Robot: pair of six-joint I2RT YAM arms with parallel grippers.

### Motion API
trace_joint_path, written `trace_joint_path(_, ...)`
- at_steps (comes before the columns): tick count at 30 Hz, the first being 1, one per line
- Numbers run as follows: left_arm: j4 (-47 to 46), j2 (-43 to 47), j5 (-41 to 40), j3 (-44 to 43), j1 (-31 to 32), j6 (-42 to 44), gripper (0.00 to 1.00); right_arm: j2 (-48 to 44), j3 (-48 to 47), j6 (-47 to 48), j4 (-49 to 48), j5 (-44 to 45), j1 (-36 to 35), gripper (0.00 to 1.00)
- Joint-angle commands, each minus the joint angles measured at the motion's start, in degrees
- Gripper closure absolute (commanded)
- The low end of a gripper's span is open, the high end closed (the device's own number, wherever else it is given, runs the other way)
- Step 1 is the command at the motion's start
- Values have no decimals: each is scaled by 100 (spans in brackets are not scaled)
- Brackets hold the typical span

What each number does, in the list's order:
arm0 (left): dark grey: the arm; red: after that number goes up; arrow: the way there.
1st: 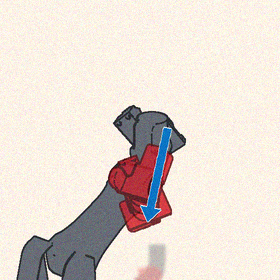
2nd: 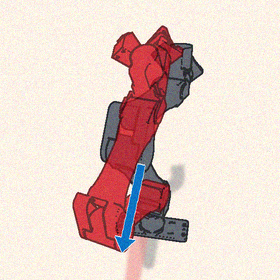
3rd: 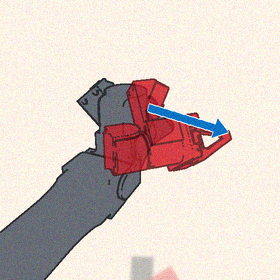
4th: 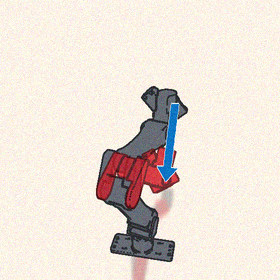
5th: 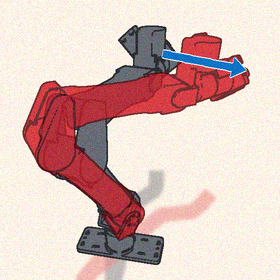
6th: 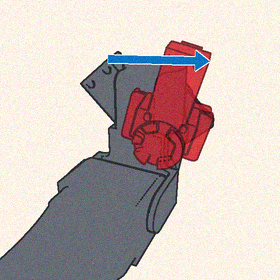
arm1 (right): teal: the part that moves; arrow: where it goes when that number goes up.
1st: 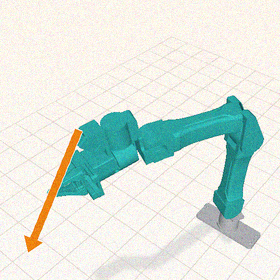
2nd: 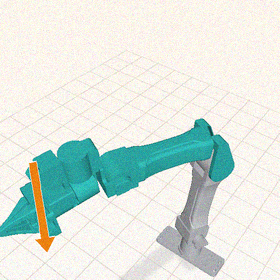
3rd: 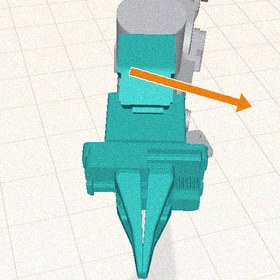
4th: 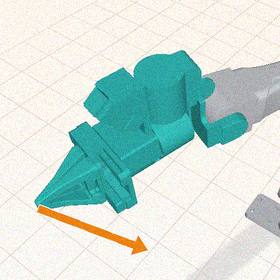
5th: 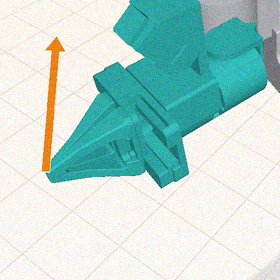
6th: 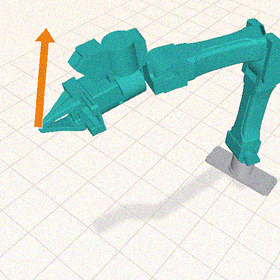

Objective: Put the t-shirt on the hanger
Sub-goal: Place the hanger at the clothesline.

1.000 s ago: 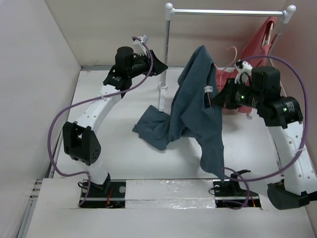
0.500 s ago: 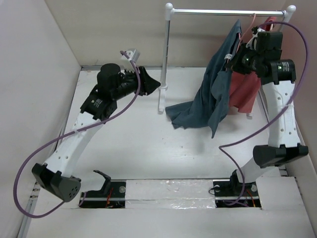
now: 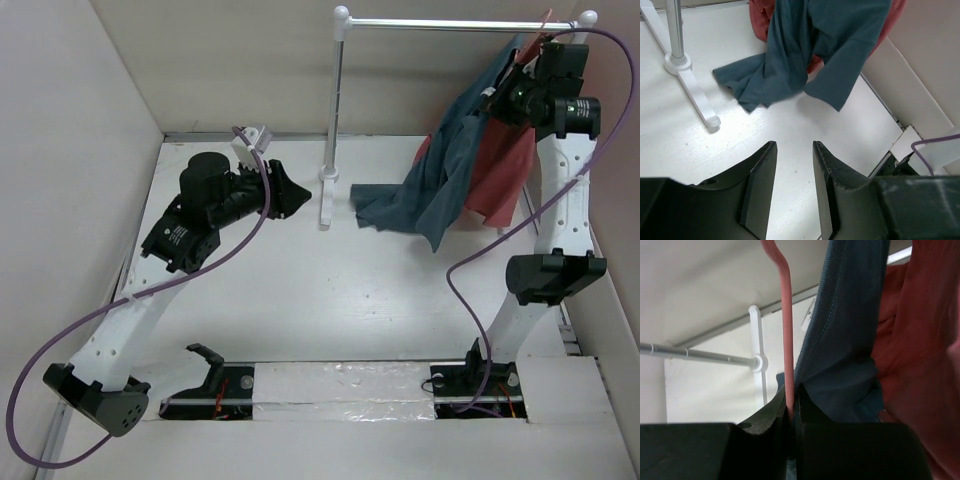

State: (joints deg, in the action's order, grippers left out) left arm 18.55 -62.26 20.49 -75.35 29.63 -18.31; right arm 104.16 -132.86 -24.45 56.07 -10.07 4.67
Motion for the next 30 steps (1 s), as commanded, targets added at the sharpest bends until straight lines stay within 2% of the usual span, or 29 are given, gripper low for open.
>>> trace_joint_path(1,53,161,-98,38,8,196,69,156,-626,-166,-950,-215,95,100)
trace_joint_path(4,53,197,-124,38,8,213,69,578,-1232,-174,-800,-180,96,100)
trace_joint_path(10,0,188,-19,117,8,134,69,904,-1383,-412,-1063,-364,316,100)
trace_joint_path(17,70,249,-221,-6,8,143,70,913,-856,-412,-1424,-461,368,100)
trace_joint_path(21,18,232,-212,12,8,64,70,1001,-804,-289,-1301,-497,439,100)
trace_joint_path(30,-140,109,-89,20,8,-59,69,518,154,-201,-1600,-514,439,100)
